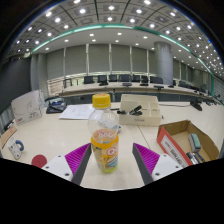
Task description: Pour water
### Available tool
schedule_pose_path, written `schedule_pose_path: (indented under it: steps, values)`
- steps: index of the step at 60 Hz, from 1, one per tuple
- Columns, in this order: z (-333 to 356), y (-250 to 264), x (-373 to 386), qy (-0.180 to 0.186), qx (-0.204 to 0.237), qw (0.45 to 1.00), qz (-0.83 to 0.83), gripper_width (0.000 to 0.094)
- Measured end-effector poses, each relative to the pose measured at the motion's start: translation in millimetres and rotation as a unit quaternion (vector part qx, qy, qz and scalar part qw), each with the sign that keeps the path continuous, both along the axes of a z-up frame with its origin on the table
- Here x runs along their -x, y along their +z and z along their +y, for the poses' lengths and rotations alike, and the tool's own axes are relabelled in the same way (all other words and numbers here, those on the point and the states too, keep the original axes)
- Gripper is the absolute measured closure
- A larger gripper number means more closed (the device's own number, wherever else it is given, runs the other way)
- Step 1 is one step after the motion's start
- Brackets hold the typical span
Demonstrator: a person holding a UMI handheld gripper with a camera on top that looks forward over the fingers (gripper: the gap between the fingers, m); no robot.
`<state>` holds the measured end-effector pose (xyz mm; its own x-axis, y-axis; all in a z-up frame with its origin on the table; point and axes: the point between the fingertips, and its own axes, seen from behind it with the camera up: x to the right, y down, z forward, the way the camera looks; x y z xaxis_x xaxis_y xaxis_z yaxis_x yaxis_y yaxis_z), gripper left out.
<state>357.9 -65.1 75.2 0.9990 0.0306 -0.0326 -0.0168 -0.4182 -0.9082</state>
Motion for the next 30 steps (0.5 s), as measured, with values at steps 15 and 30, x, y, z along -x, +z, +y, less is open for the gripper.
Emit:
schedule_pose_path:
  steps: [15,30]
  values:
    - [46,-21,13,0.025,-0.031,0.999,-0.002,0.0405]
    - [41,-16,12,0.009,-0.031,0.999,-0.039,0.0527]
